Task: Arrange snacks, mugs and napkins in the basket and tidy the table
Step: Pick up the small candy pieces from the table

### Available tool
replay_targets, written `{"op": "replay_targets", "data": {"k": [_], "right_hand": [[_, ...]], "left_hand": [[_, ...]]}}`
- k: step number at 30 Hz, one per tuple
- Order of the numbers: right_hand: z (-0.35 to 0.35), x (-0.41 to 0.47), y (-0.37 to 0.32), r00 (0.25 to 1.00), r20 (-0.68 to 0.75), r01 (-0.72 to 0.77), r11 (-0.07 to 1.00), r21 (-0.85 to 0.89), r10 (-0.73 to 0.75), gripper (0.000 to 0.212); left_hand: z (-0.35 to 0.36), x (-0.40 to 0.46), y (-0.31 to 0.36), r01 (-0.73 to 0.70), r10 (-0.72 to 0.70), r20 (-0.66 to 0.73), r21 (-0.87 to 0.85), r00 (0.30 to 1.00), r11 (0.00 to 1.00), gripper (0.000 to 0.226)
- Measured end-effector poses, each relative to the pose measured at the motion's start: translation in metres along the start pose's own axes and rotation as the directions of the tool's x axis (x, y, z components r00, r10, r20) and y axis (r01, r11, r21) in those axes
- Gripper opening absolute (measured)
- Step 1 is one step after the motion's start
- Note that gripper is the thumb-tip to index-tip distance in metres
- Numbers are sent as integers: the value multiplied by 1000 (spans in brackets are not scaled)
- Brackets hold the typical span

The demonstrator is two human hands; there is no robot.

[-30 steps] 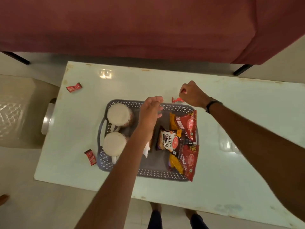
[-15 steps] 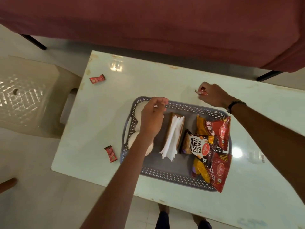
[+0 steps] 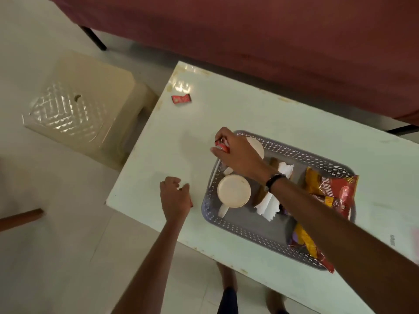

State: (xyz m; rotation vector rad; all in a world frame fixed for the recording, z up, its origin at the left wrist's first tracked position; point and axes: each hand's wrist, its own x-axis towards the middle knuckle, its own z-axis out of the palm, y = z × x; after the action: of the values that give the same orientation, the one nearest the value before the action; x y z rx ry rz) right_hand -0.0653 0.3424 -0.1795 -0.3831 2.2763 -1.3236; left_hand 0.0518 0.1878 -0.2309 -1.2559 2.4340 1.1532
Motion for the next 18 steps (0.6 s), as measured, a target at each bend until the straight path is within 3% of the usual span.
{"op": "replay_targets", "data": {"k": [5,8,11,15,18], "right_hand": [[43,3,-8,998,19,-58,996,66,57,20],[57,7,-10,996,22,-87,994,59,86,21],[69,15,-8,997,18,-71,997,6,71,22],[73,32,-10,1000,11,17,985,-169,-15,19],[72,60,-15,999,-12,34,935,-352,-40,22]], "left_hand": [[12,-5,-22,41,-51,86,112,995,993,35],[19,-7,-22,-51,36,91,174,995,983,22],[21,-1,-24,-114,83,153,208,985,971,23],[4,18,-2,202,-159,271,-140,949,969,31],[-14,39,15,158,-100,206,-287,973,945,24]]}}
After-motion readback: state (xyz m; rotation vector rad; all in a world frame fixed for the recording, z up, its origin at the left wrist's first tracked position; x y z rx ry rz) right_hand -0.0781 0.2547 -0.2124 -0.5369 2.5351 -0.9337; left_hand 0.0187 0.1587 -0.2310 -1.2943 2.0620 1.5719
